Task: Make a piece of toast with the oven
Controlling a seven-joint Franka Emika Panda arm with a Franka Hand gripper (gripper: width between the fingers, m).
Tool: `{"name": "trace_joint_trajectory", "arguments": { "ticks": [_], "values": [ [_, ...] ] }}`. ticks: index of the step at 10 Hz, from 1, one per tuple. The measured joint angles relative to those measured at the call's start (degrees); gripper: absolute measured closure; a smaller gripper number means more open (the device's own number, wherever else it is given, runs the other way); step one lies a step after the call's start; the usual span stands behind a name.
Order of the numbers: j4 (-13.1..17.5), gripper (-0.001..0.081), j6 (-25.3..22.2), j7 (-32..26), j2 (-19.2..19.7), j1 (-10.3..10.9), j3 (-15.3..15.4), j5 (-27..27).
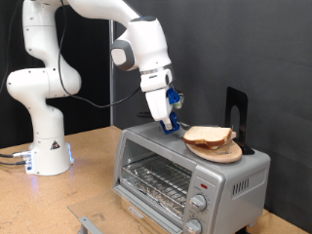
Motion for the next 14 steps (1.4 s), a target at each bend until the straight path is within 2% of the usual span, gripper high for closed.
{"name": "trace_joint_trajectory", "arguments": {
  "ticks": [1,3,7,12,14],
  "values": [
    [0.12,0.0406,-1.28,0.03,0.00,0.05,0.02,1.17],
    [0.76,0.0406,-5.13,-2.81,0.10,0.58,-0.24,7.41],
    [0.01,0.0406,-1.79,-2.99,-0.48,0.50,0.26,6.05],
    [-0.12,0.0406,-4.60,-3.00,-0.71,0.67,0.92,5.89],
    [-0.84,0.0406,-4.53,-3.21,-0.99,1.51,1.65,6.44]
  ]
}}
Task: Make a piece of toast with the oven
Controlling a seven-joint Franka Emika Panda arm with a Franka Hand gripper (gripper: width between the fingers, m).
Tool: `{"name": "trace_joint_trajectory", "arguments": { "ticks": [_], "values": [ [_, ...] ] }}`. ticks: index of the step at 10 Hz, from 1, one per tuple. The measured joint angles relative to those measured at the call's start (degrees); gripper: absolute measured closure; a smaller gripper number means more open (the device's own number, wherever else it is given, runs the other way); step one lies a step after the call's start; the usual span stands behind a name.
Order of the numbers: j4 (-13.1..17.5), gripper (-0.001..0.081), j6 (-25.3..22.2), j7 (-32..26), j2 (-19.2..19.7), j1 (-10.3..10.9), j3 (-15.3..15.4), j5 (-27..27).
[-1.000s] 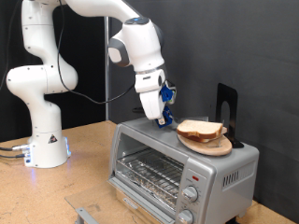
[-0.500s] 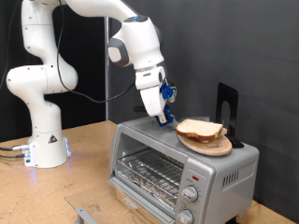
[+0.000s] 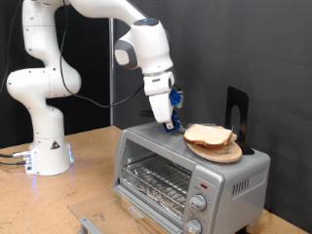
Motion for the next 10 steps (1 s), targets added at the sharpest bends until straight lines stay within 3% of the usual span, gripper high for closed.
{"name": "trace_joint_trajectory", "arguments": {
  "ticks": [5,8,10],
  "values": [
    [-6.35,0.0406,6.08,-8.06,-6.98,3.99,-0.28,10.81],
    [-9.78,0.0406,6.13,-9.20,-13.15,4.07,-2.31,12.46],
    [-11.54,0.0406,6.24,-11.40,-16.57,3.89,-5.21,14.02]
  ]
}}
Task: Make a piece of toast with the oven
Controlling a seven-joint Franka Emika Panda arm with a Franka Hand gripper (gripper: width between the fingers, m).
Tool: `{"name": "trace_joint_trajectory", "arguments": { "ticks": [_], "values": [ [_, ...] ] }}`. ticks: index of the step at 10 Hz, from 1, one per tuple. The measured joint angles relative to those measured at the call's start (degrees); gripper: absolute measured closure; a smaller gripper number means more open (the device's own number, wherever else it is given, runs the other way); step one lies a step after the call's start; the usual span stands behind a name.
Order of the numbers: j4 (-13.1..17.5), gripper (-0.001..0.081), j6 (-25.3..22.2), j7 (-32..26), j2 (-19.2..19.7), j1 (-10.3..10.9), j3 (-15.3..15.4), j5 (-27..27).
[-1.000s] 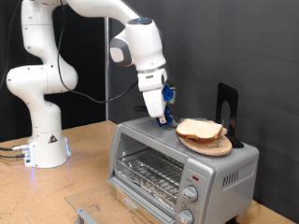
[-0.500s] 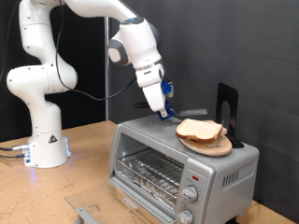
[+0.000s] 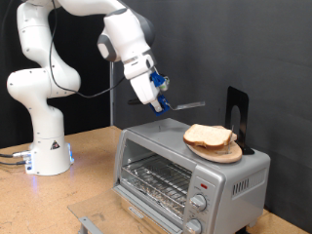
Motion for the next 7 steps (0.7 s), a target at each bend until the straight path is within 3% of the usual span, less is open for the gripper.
{"name": "trace_joint_trajectory", "arguments": {
  "ticks": [1,5,6,7],
  "values": [
    [-0.41,0.0406,-2.11,-0.12,-1.37,-0.66,-1.84,-0.49],
    [-0.31,0.0406,-19.83,-0.53,-5.10,-6.19,-8.07,-8.33],
    [-0.41,0.0406,-18.67,-0.57,-5.06,-5.94,-7.82,-8.16],
    [-0.72,0.0406,-17.63,-4.40,-5.15,-5.39,-7.76,-8.33]
  ]
}}
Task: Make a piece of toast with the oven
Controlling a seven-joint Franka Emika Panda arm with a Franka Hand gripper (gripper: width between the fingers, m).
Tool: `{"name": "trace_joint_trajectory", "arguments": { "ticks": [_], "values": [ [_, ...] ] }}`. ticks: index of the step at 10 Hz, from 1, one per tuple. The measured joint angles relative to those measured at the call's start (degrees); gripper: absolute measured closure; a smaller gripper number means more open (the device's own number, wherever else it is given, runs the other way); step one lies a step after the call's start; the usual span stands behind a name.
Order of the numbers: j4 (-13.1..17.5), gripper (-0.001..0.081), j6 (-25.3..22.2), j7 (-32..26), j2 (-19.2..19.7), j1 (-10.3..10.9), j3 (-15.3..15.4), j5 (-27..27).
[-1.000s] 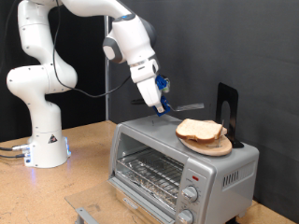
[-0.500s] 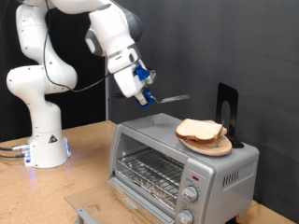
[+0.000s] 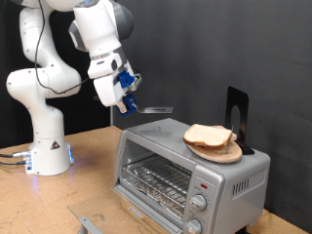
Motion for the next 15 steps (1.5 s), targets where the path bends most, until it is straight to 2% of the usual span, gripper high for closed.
{"name": "trace_joint_trajectory", "arguments": {
  "ticks": [2,4,6,7,8,9,10,11,13,15],
  "values": [
    [-0.45,0.0406,0.22,-10.49,-0.65,-0.30,-1.09,-4.88],
    [0.91,0.0406,-0.88,-16.30,-0.45,-2.53,-3.00,-11.39],
    [4.29,0.0406,-1.78,-18.01,2.31,-5.31,-4.32,-15.21],
    [6.55,0.0406,-2.21,-18.21,5.40,-6.02,-4.45,-15.77],
    [6.31,0.0406,-2.13,-18.20,5.20,-5.99,-4.37,-15.68],
    [5.18,0.0406,1.66,-22.55,4.79,-5.11,-4.81,-13.82],
    [3.67,0.0406,6.16,-29.38,4.65,-3.74,-5.97,-11.78],
    [2.98,0.0406,10.37,-34.64,5.38,-3.25,-6.81,-11.44],
    [4.88,0.0406,14.18,-36.92,10.13,-4.50,-6.94,-14.93],
    [9.14,0.0406,14.37,-35.27,16.03,-6.65,-6.94,-17.64]
  ]
}}
